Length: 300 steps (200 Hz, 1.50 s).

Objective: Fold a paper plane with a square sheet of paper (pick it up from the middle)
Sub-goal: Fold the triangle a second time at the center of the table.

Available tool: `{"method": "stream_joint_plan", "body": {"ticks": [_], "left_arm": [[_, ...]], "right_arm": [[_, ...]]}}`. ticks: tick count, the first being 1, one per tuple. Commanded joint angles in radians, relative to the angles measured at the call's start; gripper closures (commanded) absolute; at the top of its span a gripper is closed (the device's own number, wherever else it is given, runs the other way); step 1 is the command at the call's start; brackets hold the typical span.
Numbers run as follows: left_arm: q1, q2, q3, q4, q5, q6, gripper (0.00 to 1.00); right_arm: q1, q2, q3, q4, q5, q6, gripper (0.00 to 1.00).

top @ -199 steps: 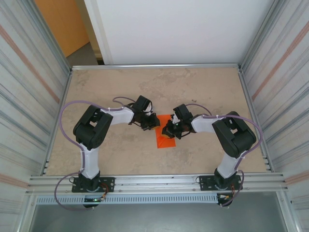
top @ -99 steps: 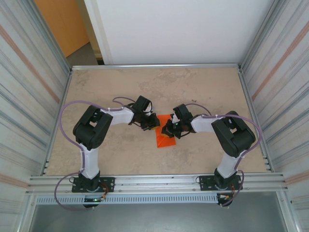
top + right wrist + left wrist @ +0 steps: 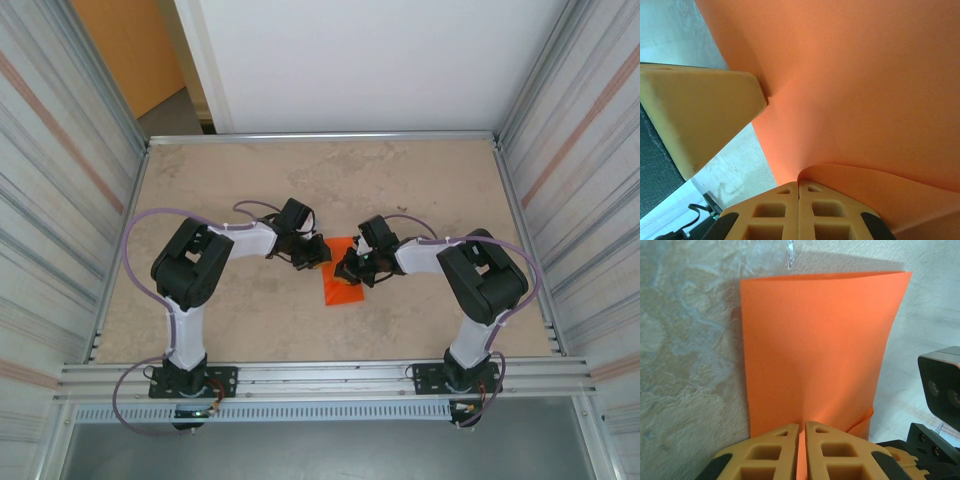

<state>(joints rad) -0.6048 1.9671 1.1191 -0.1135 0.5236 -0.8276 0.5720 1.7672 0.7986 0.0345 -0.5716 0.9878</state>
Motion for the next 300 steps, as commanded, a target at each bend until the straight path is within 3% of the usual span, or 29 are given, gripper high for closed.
{"method": "stream_joint_plan", "body": {"ticks": [1,137,205,267,300], "left_arm": [[-0.009,-0.006,-0.028,-0.059,-0.013,-0.001,0.86],[-0.007,-0.025,-0.023,-0.066,-0.01,0.003,0.86],[0.031,-0.161,0.003,-0.116,-0.05,0.015,0.8],[0.067,-0.291,-0.098,-0.122,-0.116,0.0,0.76],[0.066,-0.35,-0.173,-0.067,-0.127,-0.031,0.74]], "right_arm": [[0.006,0.022,-0.003,-0.008,0.025,0.015,0.98],[0.007,0.04,-0.003,-0.035,0.034,0.008,0.97],[0.008,0.054,0.003,-0.052,0.033,0.002,0.81],[0.009,0.057,0.013,-0.057,0.024,-0.012,0.63],[0.018,0.058,0.016,-0.101,0.059,-0.048,0.58]]}}
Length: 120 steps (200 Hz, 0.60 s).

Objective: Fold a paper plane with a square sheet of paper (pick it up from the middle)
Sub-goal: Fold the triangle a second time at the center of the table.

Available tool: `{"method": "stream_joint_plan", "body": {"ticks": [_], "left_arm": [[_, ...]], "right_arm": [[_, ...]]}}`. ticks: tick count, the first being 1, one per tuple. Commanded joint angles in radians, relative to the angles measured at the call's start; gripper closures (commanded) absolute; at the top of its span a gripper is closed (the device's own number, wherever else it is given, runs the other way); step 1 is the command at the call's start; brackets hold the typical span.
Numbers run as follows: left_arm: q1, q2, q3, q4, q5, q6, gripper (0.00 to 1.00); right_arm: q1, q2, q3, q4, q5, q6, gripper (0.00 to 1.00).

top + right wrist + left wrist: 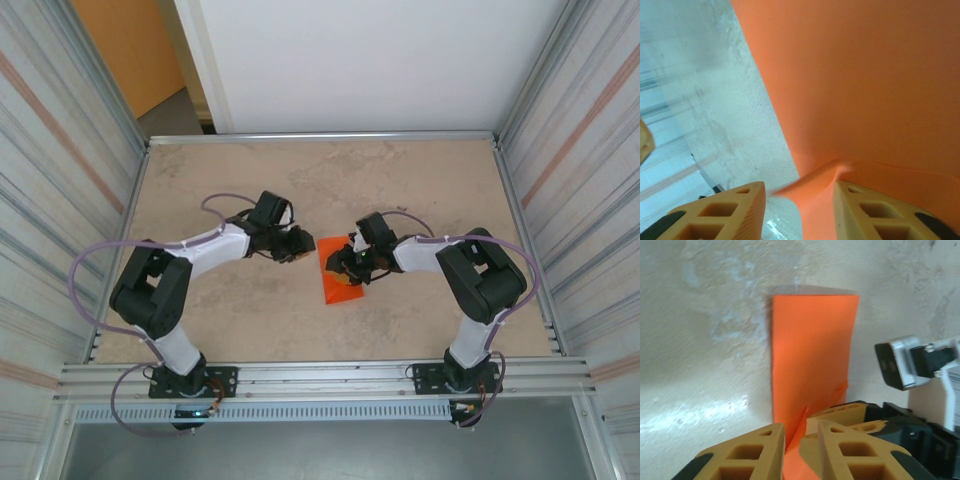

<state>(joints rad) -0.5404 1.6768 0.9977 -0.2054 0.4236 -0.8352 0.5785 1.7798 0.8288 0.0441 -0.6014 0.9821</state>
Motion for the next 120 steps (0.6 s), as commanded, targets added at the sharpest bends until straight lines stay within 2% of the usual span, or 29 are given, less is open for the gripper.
{"method": "stream_joint_plan", "body": {"ticks": [1,30,50,81,120], "left_arm": [[0.001,-0.061,-0.054,0.026,-0.026,-0.025,0.74],[-0.023,-0.088,-0.1,0.07,-0.021,-0.041,0.74],[-0.051,-0.09,-0.119,0.09,-0.025,-0.052,0.78],[-0.094,-0.055,-0.132,0.145,-0.003,-0.068,0.86],[-0.13,0.019,-0.106,0.162,0.017,-0.063,0.93]], "right_arm": [[0.012,0.046,-0.013,-0.112,0.089,-0.044,0.58],[0.02,0.058,-0.019,-0.137,0.116,-0.062,0.59],[0.025,0.065,-0.02,-0.158,0.137,-0.073,0.63],[0.031,0.08,-0.01,-0.198,0.166,-0.083,0.81],[0.04,0.086,0.002,-0.232,0.191,-0.085,0.91]]}}
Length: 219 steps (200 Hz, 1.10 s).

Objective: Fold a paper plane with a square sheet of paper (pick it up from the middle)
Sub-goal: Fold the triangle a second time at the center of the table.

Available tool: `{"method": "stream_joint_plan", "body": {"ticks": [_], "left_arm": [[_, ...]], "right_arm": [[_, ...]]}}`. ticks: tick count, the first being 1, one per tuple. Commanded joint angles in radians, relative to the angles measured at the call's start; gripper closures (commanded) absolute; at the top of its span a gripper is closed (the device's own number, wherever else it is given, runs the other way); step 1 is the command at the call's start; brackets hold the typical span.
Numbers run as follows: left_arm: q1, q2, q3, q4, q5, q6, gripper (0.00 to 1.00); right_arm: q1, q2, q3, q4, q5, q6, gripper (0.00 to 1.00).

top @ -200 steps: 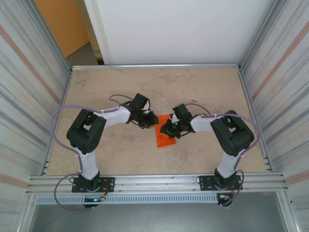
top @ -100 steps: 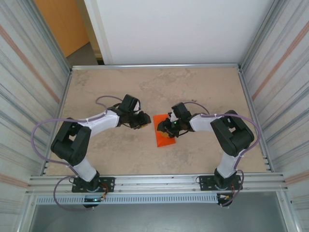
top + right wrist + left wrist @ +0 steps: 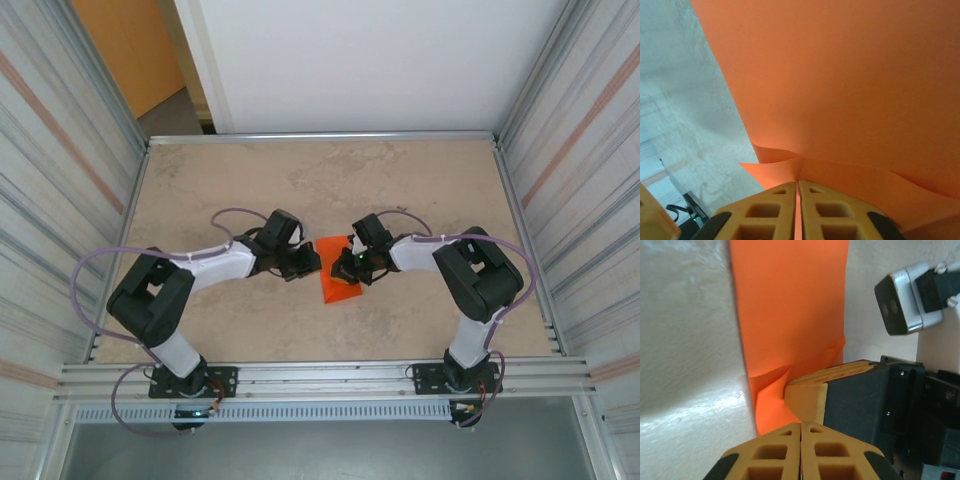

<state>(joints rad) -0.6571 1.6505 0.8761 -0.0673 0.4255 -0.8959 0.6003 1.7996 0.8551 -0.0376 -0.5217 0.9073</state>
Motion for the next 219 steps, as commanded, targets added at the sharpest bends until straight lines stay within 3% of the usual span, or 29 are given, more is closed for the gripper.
{"method": "stream_joint_plan", "body": {"ticks": [1,107,170,219], "left_arm": [[-0.013,0.047,0.017,0.024,0.016,-0.002,0.93],[-0.015,0.173,0.09,-0.01,0.013,0.02,0.96],[-0.015,0.213,0.083,-0.046,0.014,0.027,0.98],[-0.016,0.217,0.087,-0.048,0.018,0.034,0.99]], "right_arm": [[0.017,0.067,-0.024,-0.151,0.111,-0.01,0.92],[0.019,0.044,-0.025,-0.141,0.101,-0.006,0.97],[0.013,-0.064,0.005,-0.116,0.054,-0.001,0.93],[-0.009,-0.136,0.025,-0.174,0.134,-0.066,0.9]]}}
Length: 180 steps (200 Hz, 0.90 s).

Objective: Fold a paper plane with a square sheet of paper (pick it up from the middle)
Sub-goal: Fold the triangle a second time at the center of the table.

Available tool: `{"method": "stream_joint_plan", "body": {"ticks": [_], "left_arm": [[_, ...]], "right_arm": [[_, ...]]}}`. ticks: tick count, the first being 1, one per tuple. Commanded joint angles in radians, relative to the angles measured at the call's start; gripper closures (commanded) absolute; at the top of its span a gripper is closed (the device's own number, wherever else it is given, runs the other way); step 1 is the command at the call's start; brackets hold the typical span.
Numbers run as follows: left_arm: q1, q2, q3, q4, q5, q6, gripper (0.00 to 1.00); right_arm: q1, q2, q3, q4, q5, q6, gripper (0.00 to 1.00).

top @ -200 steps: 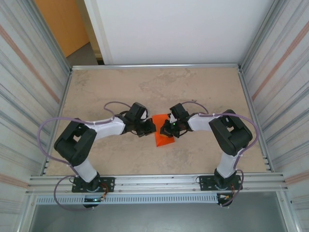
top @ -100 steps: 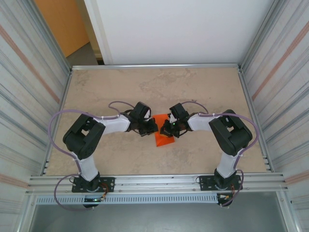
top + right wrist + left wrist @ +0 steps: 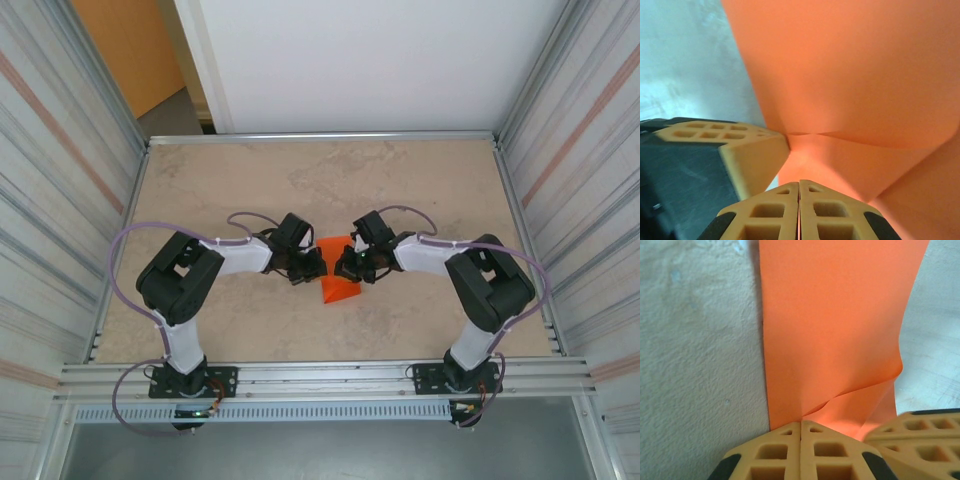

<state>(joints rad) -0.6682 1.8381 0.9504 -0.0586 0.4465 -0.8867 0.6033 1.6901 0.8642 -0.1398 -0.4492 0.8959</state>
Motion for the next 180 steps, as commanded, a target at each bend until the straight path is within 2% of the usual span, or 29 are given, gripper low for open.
{"method": "stream_joint_plan", "body": {"ticks": [1,41,103,144,180], "left_arm": [[-0.004,0.03,0.013,-0.057,-0.003,0.026,0.99],[-0.005,0.032,0.02,-0.058,0.004,0.03,0.99],[-0.004,0.017,0.031,-0.063,0.011,0.04,0.98],[-0.013,-0.057,0.027,-0.048,0.001,0.028,0.97],[-0.061,-0.153,-0.027,-0.02,-0.051,-0.013,0.93]], "right_arm": [[-0.013,-0.026,0.016,-0.073,0.062,-0.055,0.9],[-0.013,0.014,0.031,-0.058,0.042,-0.071,0.91],[-0.026,0.067,0.009,-0.064,0.096,-0.058,0.92],[-0.024,0.085,-0.033,-0.086,0.138,-0.027,0.92],[-0.016,0.103,-0.058,-0.099,0.159,-0.01,0.92]]}}
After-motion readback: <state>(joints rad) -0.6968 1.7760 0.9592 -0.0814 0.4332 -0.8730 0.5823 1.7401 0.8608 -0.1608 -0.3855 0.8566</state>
